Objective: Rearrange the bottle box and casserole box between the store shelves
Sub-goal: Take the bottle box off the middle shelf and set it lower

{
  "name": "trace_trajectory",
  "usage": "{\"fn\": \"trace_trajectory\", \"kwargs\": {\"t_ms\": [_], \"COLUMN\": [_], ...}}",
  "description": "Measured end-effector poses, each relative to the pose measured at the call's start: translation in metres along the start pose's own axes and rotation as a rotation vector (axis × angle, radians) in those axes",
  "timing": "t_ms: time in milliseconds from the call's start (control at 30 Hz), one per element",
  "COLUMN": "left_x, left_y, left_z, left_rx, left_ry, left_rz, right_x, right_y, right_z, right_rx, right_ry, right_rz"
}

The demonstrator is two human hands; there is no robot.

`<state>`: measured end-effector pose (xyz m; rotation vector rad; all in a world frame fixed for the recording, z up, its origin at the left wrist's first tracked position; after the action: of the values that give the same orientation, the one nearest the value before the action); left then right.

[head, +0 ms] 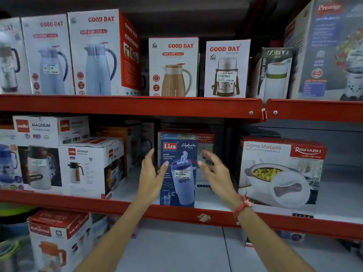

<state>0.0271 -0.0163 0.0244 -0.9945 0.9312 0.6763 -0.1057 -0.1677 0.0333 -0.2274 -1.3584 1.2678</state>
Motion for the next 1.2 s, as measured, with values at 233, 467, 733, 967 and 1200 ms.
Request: {"fn": "trace_trajectory", "kwargs": {"t_ms": [233, 467, 733, 967, 1200], "left_x": [0.02, 0.007, -0.023, -0.029, 0.0], "left_y": [-0.005, -0.001, 0.048, 0.116, 0.161], "left_z": [-0.012, -0.006, 0.006, 0.012, 0.001], "left_rx": [0.21, 0.2, 0.279, 0.4, 0.488], "left_ry": [-0.015, 0.023, 0.155, 0.263, 0.269], "left_rz": [0.171, 0.071, -0.018, -0.011, 0.101], "right_x": [-0.028, -0.021, 0.022, 0.054, 0.048], "right_y": [0.005, 0.011, 0.048, 0.118, 0.186], "right_z": [-0.035, -0.022, 0.013, 0.046, 0.058], "right_rx": [0.174, 0.057, -0.021, -0.057, -0.074], "right_ry": [-0.135, -0.205, -0.205, -0.259, -0.269], "right_rz": [-0.22, -0.143, -0.037, -0.064, -0.171]}}
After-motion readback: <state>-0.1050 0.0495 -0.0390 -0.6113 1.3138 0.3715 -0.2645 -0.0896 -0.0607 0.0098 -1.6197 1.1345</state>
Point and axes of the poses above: each hand's wrist, its own y-axis away from the middle knuckle, its own z-axis out of the back of the hand, x = y × z, the point moved 4 cm from there along -y, towards the middle knuckle, and after that the axes turned 15 degrees about z, right-handed, at the moved point
